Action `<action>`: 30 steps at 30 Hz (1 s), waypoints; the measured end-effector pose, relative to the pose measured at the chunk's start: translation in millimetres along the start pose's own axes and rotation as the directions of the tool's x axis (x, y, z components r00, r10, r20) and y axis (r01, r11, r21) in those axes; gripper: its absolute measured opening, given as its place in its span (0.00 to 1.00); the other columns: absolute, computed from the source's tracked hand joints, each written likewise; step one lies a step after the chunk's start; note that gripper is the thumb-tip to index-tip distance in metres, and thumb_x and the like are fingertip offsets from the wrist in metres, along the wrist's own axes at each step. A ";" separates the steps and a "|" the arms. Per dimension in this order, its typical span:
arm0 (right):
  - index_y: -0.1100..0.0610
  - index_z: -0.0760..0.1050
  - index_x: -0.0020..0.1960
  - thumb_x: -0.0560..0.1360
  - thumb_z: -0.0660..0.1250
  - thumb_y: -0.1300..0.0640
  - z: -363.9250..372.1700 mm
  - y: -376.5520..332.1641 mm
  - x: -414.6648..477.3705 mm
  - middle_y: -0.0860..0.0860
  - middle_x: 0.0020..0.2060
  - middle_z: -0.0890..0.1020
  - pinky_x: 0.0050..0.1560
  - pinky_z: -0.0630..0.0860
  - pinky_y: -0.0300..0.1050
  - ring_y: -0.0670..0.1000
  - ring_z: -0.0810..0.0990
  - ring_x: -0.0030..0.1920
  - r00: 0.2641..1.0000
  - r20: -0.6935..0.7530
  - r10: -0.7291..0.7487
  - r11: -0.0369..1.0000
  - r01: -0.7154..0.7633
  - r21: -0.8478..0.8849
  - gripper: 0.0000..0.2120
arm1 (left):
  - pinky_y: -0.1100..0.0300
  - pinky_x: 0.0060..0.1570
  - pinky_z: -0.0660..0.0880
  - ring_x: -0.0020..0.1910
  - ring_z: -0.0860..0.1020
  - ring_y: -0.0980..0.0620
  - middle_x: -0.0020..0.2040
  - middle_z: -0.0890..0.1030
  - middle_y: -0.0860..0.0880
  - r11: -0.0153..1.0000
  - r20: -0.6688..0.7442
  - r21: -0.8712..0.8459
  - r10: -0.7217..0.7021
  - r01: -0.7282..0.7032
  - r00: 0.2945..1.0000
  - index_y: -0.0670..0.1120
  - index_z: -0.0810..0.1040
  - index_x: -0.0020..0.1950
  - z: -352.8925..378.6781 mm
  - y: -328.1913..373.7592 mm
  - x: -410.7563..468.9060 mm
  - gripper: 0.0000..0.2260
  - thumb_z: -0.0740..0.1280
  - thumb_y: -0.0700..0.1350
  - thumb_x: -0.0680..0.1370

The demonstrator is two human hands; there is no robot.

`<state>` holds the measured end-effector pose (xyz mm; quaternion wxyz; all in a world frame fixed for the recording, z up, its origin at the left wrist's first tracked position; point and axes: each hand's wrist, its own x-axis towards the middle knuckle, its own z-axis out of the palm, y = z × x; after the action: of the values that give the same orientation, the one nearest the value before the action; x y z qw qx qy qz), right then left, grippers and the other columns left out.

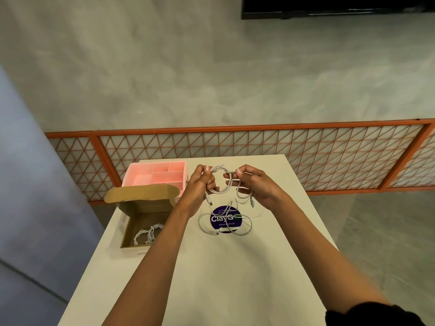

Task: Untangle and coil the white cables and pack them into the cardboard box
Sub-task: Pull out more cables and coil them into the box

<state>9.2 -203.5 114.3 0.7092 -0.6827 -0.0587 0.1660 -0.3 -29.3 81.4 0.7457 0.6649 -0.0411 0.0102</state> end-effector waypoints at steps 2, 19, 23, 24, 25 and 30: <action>0.53 0.70 0.38 0.80 0.60 0.59 -1.9 -0.4 0.7 0.48 0.44 0.85 0.43 0.68 0.44 0.49 0.82 0.46 1.000 -0.024 0.000 1.000 0.001 0.028 0.12 | 0.59 0.45 0.71 0.36 0.67 0.55 0.37 0.67 0.51 0.999 0.050 -0.032 -0.033 0.035 0.998 0.46 0.66 0.44 -3.1 3.6 0.1 0.09 0.53 0.43 0.84; 0.53 0.75 0.44 0.79 0.62 0.55 -10.9 -11.5 -5.4 0.47 0.44 0.82 0.44 0.71 0.42 0.47 0.81 0.42 0.994 0.055 -0.091 0.991 0.096 -0.093 0.07 | 0.65 0.28 0.62 0.33 0.66 0.54 0.37 0.73 0.45 0.990 -0.069 0.073 0.126 -0.121 0.990 0.50 0.81 0.51 17.4 18.2 0.3 0.09 0.73 0.41 0.72; 0.56 0.75 0.51 0.80 0.61 0.50 -12.9 -10.8 -9.0 0.48 0.46 0.83 0.41 0.70 0.40 0.46 0.79 0.40 0.994 0.042 -0.098 0.964 0.105 -0.244 0.10 | 0.64 0.26 0.59 0.31 0.66 0.56 0.32 0.75 0.54 0.991 -0.128 0.060 0.129 -0.122 0.983 0.50 0.80 0.46 21.5 20.4 1.0 0.07 0.72 0.39 0.73; 0.57 0.74 0.52 0.79 0.60 0.48 -12.3 -10.8 -9.6 0.49 0.47 0.83 0.41 0.71 0.40 0.46 0.78 0.39 0.994 0.031 -0.101 0.953 0.106 -0.284 0.12 | 0.63 0.26 0.59 0.31 0.67 0.56 0.32 0.76 0.55 0.991 -0.154 0.056 0.131 -0.124 0.979 0.50 0.80 0.46 22.4 19.8 1.3 0.07 0.72 0.39 0.73; 0.58 0.73 0.53 0.79 0.60 0.46 -12.7 -9.9 -9.4 0.50 0.47 0.83 0.40 0.71 0.40 0.46 0.77 0.38 0.995 0.017 -0.102 0.941 0.102 -0.322 0.14 | 0.63 0.26 0.59 0.31 0.67 0.56 0.33 0.77 0.54 0.991 -0.182 0.052 0.131 -0.124 0.974 0.50 0.80 0.47 22.3 19.9 1.3 0.06 0.72 0.39 0.73; 0.60 0.77 0.55 0.80 0.59 0.47 -28.2 -3.8 -12.6 0.51 0.41 0.82 0.39 0.71 0.35 0.44 0.74 0.37 0.989 0.094 -0.113 0.890 0.143 -0.433 0.17 | 0.66 0.24 0.61 0.30 0.67 0.56 0.35 0.76 0.52 0.994 -0.293 0.017 0.104 -0.104 0.950 0.46 0.79 0.48 13.7 19.2 6.2 0.06 0.71 0.38 0.74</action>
<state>6.8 -234.3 118.1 0.5445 -0.8134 -0.1631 0.1240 3.9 -40.9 102.5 0.7416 0.6534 0.0350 0.1480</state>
